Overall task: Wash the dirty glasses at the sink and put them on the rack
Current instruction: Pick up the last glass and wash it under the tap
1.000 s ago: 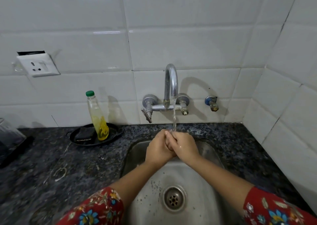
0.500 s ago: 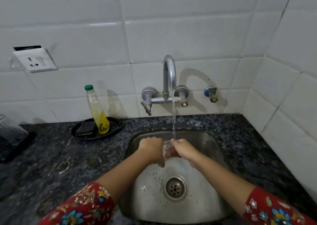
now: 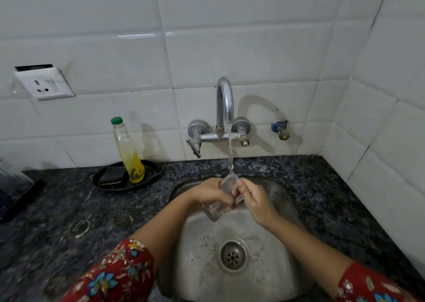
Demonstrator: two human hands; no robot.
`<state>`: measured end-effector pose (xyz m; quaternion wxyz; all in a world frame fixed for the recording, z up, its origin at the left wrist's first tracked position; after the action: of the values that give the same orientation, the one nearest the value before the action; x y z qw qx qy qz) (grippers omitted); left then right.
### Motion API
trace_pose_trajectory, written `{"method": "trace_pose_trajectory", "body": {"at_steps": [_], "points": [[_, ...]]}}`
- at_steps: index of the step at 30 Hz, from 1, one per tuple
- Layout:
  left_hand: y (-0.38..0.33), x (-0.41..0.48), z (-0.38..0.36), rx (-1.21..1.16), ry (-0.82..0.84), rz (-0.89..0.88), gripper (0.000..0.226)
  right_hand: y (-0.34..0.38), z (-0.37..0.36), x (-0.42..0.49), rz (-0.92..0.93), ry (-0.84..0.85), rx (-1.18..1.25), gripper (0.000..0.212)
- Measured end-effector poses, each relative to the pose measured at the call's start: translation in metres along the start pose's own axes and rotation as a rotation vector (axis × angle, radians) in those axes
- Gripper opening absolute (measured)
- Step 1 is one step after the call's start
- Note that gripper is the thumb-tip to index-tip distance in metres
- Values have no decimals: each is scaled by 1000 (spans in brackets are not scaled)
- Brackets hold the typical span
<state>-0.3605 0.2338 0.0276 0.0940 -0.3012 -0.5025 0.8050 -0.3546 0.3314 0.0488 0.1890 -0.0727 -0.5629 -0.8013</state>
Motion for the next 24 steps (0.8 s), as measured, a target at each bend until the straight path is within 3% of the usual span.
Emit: {"method": "trace_pose_trajectory", "body": {"at_steps": [2, 3, 6, 7, 8, 10, 12, 13, 15, 18, 19, 21, 23, 24], "points": [[0, 5, 2, -142, -82, -19, 19, 4, 7, 15, -15, -93, -84, 38], [2, 7, 9, -41, -214, -10, 23, 2, 5, 24, -61, -109, -158, 42], [-10, -10, 33, 597, -657, 46, 48, 11, -8, 49, -150, -66, -398, 50], [-17, -14, 38, 647, -716, -3, 55, 20, -10, 53, -113, -70, -444, 49], [-22, -14, 42, 584, -681, -80, 59, 30, -9, 54, -65, -84, -454, 47], [-31, -7, 39, 268, -372, -262, 52, 46, -6, 49, 52, -84, -351, 41], [-28, -3, 31, -29, -66, -263, 30, 52, -3, 40, 138, -64, -216, 43], [-24, -1, 31, -88, -27, -227, 24, 51, -2, 39, 140, -56, -195, 45], [-22, 1, 33, 6, -163, -182, 25, 43, -5, 46, 52, -30, -223, 46], [-32, -2, 42, 613, -573, -151, 54, 30, -9, 58, -114, 14, -298, 53], [-36, -2, 42, 633, -598, -187, 59, 30, -5, 58, -99, -9, -285, 53], [-36, 5, 35, 254, -315, -254, 55, 29, 4, 54, -49, -52, -162, 47], [-30, 5, 26, -135, -6, -208, 39, 30, 11, 46, -9, -88, -11, 40], [-25, 4, 22, -230, 72, -152, 33, 31, 12, 45, -7, -104, 32, 39]]}}
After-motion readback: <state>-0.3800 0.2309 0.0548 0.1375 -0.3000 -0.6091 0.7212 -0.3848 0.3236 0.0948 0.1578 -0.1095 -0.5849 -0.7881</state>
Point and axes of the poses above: each hand's wrist, its own x-axis towards the middle knuckle, its own z-axis out of the back of the hand, y = z × x, the point moved 10 cm from there along x, towards the middle knuckle
